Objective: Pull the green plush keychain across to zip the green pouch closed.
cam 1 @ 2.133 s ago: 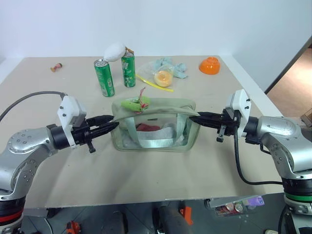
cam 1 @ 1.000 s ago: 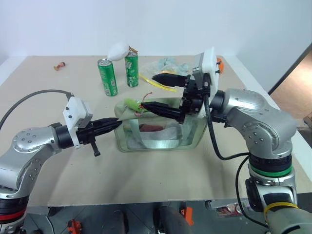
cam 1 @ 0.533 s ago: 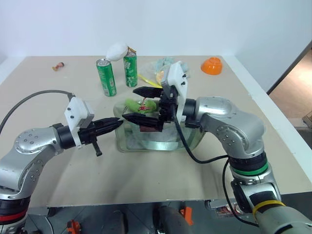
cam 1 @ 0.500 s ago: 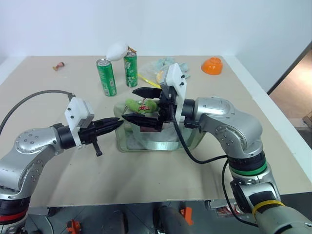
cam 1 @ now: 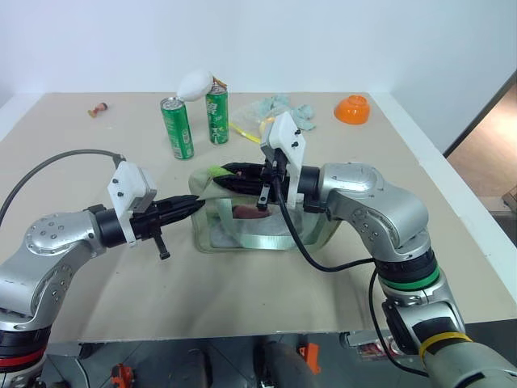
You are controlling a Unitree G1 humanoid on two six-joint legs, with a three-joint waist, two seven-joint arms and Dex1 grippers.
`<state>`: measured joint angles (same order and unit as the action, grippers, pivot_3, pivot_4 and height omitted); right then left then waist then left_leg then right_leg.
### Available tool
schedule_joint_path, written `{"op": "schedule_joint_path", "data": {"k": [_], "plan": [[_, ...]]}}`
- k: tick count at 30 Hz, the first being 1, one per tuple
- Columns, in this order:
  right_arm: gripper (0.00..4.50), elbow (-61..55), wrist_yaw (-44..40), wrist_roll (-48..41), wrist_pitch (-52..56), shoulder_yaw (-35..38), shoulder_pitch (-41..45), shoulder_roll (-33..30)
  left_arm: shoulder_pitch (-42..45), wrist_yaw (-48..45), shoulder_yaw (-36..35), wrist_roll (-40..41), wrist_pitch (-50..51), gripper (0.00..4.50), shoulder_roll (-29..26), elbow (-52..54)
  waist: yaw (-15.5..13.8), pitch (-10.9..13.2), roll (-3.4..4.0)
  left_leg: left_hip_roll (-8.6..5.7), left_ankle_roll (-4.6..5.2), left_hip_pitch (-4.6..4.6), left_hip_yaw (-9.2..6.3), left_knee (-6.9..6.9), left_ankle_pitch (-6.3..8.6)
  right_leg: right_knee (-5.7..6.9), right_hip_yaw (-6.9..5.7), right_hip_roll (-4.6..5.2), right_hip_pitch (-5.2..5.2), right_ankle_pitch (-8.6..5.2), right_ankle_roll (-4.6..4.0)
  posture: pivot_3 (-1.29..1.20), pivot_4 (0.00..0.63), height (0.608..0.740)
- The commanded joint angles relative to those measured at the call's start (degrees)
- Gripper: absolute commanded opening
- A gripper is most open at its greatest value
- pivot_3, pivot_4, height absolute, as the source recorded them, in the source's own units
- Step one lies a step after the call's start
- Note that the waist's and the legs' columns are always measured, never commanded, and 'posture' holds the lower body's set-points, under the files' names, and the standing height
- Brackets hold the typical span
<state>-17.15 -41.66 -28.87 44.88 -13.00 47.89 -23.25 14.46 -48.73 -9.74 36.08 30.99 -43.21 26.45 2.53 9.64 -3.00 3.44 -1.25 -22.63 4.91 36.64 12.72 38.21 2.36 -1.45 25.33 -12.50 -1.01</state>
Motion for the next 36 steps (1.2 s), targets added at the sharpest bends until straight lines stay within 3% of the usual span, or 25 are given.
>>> {"op": "schedule_joint_path", "data": {"k": [1,9,13,23,36], "plan": [[0.05,-1.70,-0.89,0.54,-1.36,1.04,-0.43,-0.91,0.79,-0.01,0.20,-0.02,-0.73,0.00,0.22,0.52,0.00,0.00,0.00,0.00,0.00,0.00,0.00,0.00,0.00,0.00,0.00,0.00,0.00,0.00,0.00,0.00,0.150,0.740],[0.05,-2.98,0.54,-2.41,-5.57,10.65,-0.64,-1.19,0.70,1.69,-0.39,-0.76,-1.41,0.00,1.32,-0.50,-0.02,0.00,0.00,-0.01,0.00,-0.01,0.01,0.00,0.00,-0.01,0.01,0.01,0.00,0.00,0.01,0.00,0.150,0.740],[0.05,-2.53,-1.65,-2.50,-9.11,16.83,-1.53,-6.53,1.88,2.94,0.48,-2.30,-2.18,0.00,2.26,-1.29,-0.30,0.01,0.00,-0.06,0.00,-0.07,-0.05,0.00,0.00,-0.05,-0.07,0.06,0.00,0.00,0.02,0.00,0.150,0.740],[0.05,-1.10,-3.17,-1.85,-12.62,18.79,-3.57,-12.61,6.06,5.92,1.93,-2.52,-0.79,0.00,5.44,-3.45,0.08,0.01,0.01,0.04,0.05,-0.04,-0.04,-0.04,0.03,-0.06,-0.01,-0.10,0.03,-0.02,0.02,0.00,0.150,0.740],[0.05,11.33,-8.59,8.34,-25.98,28.18,-17.56,-30.52,5.39,6.82,2.03,-3.17,-0.56,0.00,5.32,-3.89,-0.15,0.02,0.01,-0.23,0.10,-0.07,-0.02,-0.04,0.06,-0.09,0.02,0.19,0.00,-0.08,0.12,0.00,0.150,0.740]]}}
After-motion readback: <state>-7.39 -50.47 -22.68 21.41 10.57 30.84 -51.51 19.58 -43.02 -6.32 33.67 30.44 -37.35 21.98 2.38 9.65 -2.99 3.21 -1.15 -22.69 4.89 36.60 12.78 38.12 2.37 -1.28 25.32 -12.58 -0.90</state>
